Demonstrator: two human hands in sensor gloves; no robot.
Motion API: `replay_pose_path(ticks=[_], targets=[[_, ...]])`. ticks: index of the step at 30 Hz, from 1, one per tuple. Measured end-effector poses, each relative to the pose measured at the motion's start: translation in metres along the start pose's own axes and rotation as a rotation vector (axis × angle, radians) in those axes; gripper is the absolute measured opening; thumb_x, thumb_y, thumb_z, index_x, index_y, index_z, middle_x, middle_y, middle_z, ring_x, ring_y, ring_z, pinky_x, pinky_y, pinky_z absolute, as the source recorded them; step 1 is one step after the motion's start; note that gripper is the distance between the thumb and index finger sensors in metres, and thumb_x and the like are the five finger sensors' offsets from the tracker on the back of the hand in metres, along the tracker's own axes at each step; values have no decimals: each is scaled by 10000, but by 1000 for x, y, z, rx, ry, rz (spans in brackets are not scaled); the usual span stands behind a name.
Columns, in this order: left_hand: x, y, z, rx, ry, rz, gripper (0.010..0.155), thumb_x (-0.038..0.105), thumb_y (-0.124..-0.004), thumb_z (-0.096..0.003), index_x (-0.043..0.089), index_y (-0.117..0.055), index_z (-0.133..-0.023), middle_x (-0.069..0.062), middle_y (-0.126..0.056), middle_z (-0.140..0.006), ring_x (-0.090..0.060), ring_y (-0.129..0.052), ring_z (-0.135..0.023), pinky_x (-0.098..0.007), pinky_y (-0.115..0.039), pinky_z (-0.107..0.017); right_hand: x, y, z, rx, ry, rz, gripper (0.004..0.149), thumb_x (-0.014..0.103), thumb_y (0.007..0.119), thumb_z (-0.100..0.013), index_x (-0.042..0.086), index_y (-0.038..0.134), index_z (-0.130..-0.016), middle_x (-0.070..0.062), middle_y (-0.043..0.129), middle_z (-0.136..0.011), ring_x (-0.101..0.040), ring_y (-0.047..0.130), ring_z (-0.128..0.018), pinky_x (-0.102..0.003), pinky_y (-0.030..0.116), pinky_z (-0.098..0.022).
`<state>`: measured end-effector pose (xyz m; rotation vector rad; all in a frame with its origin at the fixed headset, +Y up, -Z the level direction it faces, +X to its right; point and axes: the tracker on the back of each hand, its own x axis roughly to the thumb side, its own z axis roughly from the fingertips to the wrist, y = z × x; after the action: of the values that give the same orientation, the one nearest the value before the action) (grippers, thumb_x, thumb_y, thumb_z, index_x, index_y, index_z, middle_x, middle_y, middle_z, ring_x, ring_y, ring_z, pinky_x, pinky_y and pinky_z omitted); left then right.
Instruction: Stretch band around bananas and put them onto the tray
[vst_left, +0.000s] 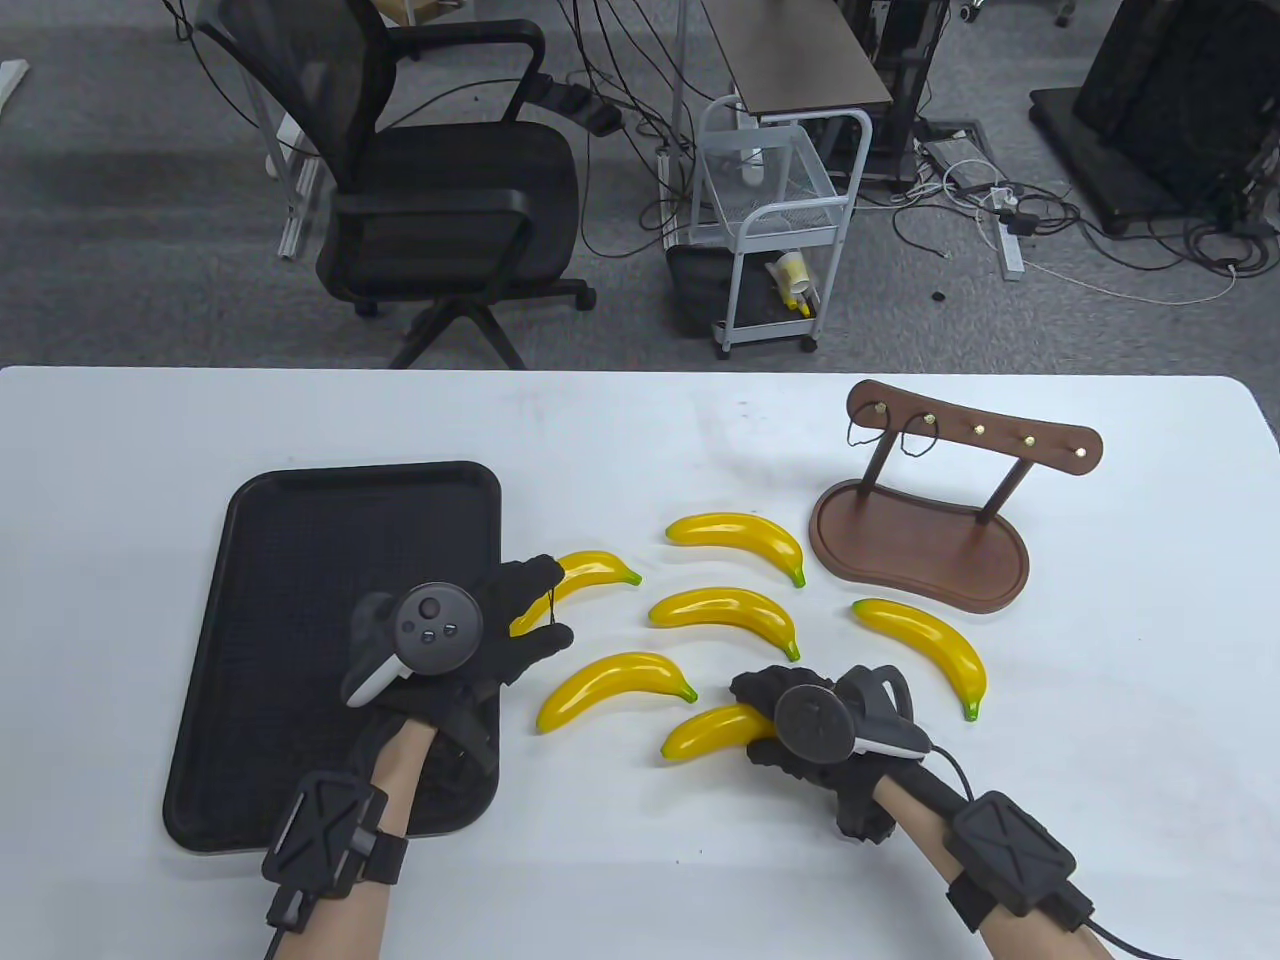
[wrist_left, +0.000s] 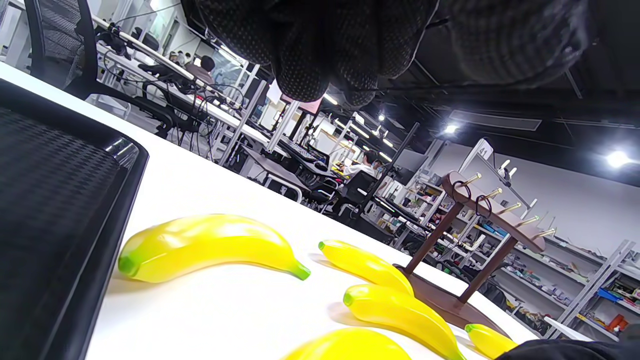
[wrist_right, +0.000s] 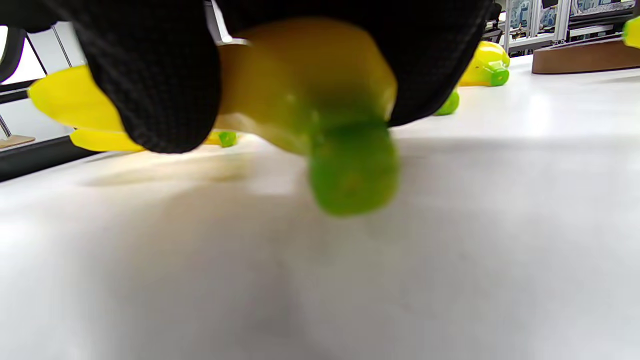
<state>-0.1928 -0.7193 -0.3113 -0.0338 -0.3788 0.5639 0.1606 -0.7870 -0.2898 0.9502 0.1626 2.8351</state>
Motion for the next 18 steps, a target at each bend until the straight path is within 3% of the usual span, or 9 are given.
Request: replay_pose_path(ticks=[18], targets=[[-2, 2, 1, 7, 10, 14, 678, 598, -691, -501, 314, -539, -1098, 58, -664, -1178, -224, -680, -1122, -448, -519, -875, 19, -30, -39, -108, -43, -26, 700, 426, 894, -449, 148, 628, -1033, -94, 772, -986, -311, 879, -770, -437, 827, -530]])
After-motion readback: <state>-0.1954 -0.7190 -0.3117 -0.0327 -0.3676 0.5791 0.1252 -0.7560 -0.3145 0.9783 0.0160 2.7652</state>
